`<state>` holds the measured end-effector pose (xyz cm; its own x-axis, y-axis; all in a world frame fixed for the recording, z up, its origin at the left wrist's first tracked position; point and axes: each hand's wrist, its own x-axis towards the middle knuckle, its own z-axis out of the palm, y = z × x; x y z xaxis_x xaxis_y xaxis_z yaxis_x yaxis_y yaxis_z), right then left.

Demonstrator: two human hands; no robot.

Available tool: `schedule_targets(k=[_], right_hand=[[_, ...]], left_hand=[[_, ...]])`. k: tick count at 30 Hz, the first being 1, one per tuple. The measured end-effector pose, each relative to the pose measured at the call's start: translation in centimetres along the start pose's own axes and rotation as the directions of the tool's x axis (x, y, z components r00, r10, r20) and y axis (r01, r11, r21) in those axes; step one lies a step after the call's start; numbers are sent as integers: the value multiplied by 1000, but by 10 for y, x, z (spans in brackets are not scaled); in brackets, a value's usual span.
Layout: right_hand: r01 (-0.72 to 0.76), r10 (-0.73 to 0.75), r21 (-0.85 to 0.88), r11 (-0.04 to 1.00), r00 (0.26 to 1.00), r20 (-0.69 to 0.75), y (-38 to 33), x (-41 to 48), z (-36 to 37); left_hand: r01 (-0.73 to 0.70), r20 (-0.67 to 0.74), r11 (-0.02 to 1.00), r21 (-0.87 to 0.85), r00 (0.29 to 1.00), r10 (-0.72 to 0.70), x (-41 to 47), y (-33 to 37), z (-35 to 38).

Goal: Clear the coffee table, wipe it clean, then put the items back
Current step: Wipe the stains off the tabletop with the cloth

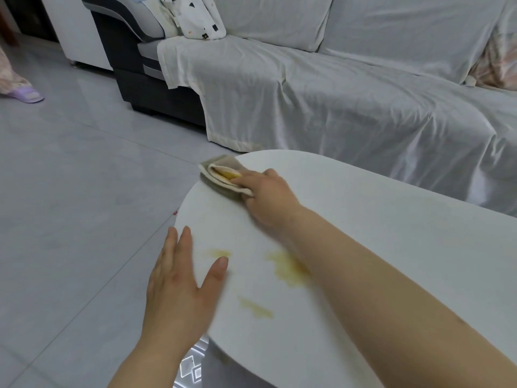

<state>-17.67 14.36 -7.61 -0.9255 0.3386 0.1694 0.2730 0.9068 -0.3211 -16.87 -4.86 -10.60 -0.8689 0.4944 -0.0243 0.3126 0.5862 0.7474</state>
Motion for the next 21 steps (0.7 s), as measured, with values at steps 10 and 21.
schedule_targets(k=[10,21], right_hand=[[-611,595,-45,791,784,-176,82,-59,-39],[-322,320,6,947,936,-148,63,-125,-42]], left_hand=[[-18,-6,999,-34,1000,18,1,-3,2],[-47,57,997,-54,997,50,-12,-9,-2]])
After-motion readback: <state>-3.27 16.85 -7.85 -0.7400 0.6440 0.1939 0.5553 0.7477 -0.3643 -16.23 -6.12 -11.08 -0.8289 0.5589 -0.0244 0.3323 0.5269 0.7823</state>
